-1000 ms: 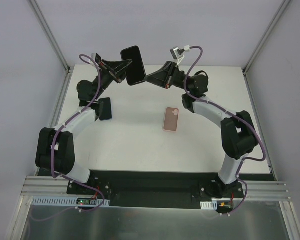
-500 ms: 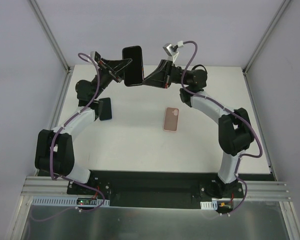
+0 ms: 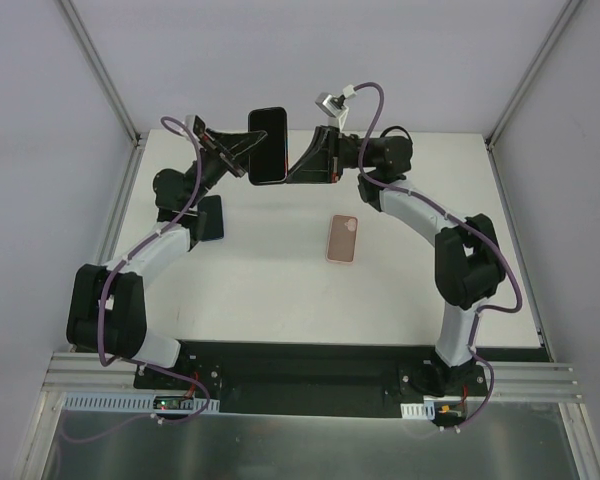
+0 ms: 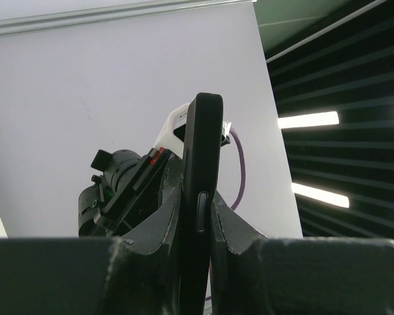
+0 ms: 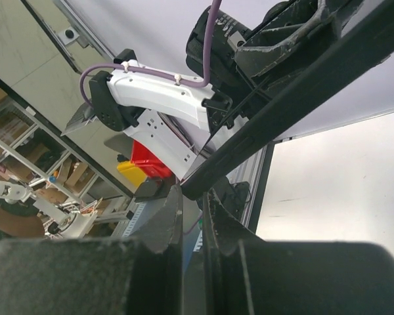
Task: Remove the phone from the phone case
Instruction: Remove the phone case from the phone.
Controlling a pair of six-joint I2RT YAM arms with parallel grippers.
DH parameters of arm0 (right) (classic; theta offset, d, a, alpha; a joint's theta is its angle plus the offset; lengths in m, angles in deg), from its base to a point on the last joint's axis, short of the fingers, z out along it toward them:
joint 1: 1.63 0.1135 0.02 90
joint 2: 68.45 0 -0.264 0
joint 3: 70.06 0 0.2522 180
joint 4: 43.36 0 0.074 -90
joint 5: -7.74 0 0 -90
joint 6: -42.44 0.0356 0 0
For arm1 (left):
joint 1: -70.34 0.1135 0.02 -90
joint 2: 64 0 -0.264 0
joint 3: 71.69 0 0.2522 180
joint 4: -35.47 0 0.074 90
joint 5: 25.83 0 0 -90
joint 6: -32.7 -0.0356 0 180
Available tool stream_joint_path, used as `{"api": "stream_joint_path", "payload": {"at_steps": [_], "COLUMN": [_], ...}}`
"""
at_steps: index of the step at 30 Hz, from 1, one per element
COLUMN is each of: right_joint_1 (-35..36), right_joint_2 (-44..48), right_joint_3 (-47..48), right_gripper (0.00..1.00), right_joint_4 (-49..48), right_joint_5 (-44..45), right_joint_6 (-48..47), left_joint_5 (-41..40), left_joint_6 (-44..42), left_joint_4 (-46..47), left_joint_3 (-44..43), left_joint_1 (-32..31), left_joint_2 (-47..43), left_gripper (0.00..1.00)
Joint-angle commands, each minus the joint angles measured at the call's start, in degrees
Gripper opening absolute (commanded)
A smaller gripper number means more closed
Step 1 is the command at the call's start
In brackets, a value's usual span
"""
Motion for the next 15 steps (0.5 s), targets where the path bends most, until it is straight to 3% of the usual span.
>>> {"api": "stream_joint_path", "payload": {"at_steps": [1, 15], "right_joint_1": [0.5, -1.8], "right_joint_2": [-2.4, -1.3], "right_joint_3": [1.1, -1.4], "right_gripper": [0.01, 0.02], "right_joint_4": [-10.6, -10.5], "right_joint_5": [-7.6, -4.4], "right_joint_6": [-4.0, -3.6], "left_joint_5": [-2.9, -2.3], "left_joint_6": [25.9, 24.6], "left_joint_4": [26.3, 24.4], "left_joint_3": [-1.4, 0.2], "left_joint_1": [-2.4, -2.5], "left_joint_2": [-5.2, -6.7], "left_gripper": [0.00, 0.00]}}
